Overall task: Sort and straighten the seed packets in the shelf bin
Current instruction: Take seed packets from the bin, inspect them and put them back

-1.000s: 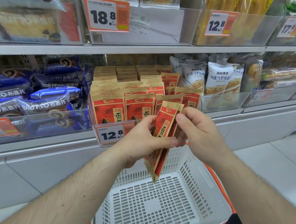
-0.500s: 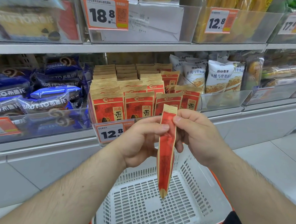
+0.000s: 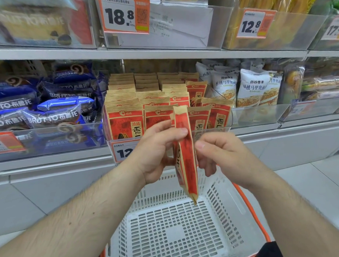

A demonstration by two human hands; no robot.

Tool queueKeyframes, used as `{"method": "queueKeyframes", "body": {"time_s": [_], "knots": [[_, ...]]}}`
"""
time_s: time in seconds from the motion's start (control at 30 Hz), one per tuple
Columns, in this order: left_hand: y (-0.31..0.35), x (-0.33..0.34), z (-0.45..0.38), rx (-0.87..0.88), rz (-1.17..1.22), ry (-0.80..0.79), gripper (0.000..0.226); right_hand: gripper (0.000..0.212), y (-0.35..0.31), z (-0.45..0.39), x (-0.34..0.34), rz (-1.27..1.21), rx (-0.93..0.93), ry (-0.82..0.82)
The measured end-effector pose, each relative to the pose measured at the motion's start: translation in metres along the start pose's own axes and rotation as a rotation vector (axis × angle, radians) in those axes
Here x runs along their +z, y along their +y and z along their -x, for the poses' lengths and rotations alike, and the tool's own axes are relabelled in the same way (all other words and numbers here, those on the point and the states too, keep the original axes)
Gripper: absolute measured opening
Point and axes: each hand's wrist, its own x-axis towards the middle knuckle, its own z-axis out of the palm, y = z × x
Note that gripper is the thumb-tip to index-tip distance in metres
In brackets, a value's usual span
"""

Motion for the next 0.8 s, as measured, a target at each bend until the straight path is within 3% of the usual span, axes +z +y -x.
{"method": "queueKeyframes", "body": {"time_s": [0.1,0.23,0.4,0.7,0.8], "knots": [[0.006,-0.002,0.0,0.03,0.084,0.102,0.044,0.045,-0.002,0.004,-0.002,0.215,0.092,-0.173],[0.007,-0.006,-0.002,0.06,0.116,0.124,0.014,0.017,-0.003,0.004,0.002,0.296,0.102,-0.217],[0.005,-0.007,-0.003,0.078,0.106,0.151,0.022,0.022,-0.008,0.004,-0.001,0.373,0.144,-0.228],[0.006,-0.009,-0.003,0.044,0.111,0.114,0.03,0.012,0.0,0.003,-0.001,0.28,0.119,-0.233],[0.005,-0.01,-0.001,0.019,0.154,0.012,0.03,0.035,0.008,0.0,-0.002,0.066,0.1,-0.1]]}}
